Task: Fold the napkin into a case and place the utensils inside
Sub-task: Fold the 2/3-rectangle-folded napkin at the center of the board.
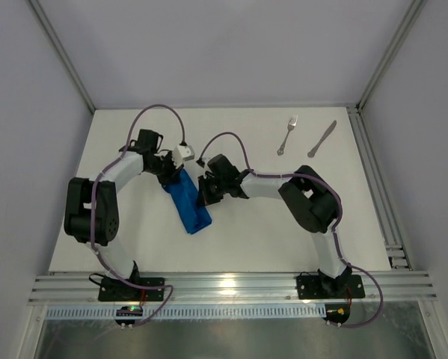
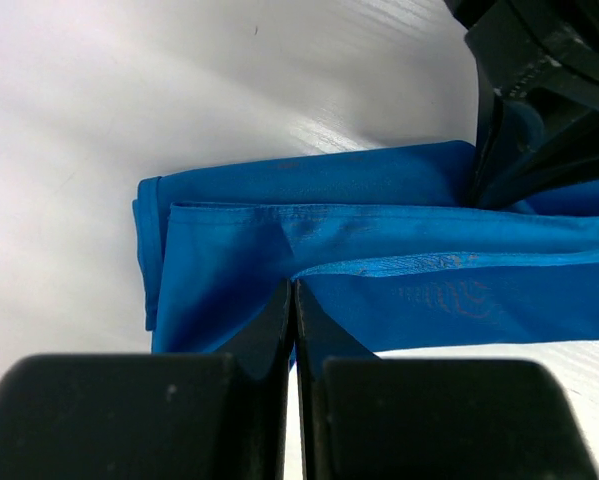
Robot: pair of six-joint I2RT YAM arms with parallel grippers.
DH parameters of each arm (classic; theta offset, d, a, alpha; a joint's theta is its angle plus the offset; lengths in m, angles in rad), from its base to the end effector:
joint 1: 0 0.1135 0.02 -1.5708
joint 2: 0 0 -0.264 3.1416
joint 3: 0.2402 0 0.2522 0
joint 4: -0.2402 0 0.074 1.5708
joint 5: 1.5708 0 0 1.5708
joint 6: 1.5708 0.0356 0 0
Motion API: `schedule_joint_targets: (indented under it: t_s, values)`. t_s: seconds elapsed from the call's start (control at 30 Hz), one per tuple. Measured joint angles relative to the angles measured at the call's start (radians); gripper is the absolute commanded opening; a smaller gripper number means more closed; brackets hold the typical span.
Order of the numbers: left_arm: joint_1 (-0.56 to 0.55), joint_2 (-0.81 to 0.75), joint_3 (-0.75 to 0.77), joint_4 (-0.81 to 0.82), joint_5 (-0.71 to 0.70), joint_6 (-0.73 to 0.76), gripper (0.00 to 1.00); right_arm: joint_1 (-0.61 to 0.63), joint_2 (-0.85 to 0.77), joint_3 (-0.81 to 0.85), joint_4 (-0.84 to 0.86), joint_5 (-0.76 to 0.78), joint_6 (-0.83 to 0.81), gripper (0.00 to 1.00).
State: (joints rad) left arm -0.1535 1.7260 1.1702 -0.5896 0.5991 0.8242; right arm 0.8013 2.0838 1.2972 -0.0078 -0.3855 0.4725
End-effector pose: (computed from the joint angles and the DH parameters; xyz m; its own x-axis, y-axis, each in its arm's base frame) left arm 0.3361 -0.0723 0.2019 -0.3498 0.6675 -0.6573 0.9027 0.4279 -0.0459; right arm 0.2965 0.3254 0.1361 -0.8283 -0.2490 -0.5018 -0.5299 0.6388 0.5578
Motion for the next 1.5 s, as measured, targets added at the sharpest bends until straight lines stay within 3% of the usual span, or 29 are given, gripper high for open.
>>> schedule_joint_targets:
  t_s: [0.37, 0.73, 0.93, 1.0, 1.1, 1.5]
  values:
    - [-0.056, 0.097, 0.027, 0.047, -0.068, -0.081, 0.00, 0.000, 0.000, -0.002, 0.000, -0.007, 0.000, 0.04]
    - [-0.061, 0.097, 0.035, 0.075, -0.102, -0.164, 0.00, 0.000, -0.092, -0.033, -0.042, 0.072, 0.008, 0.32]
    - [-0.060, 0.097, 0.035, 0.077, -0.105, -0.190, 0.00, 0.000, -0.210, -0.114, -0.031, 0.113, 0.050, 0.35]
    - [-0.060, 0.097, 0.035, 0.077, -0.104, -0.193, 0.00, 0.000, -0.221, -0.124, -0.030, 0.121, 0.062, 0.42]
    - [-0.060, 0.096, 0.035, 0.076, -0.098, -0.194, 0.00, 0.000, -0.209, -0.113, -0.043, 0.133, 0.064, 0.46]
    - [-0.061, 0.075, 0.035, 0.076, -0.098, -0.192, 0.00, -0.077, 0.000, 0.034, -0.002, 0.117, 0.106, 0.45]
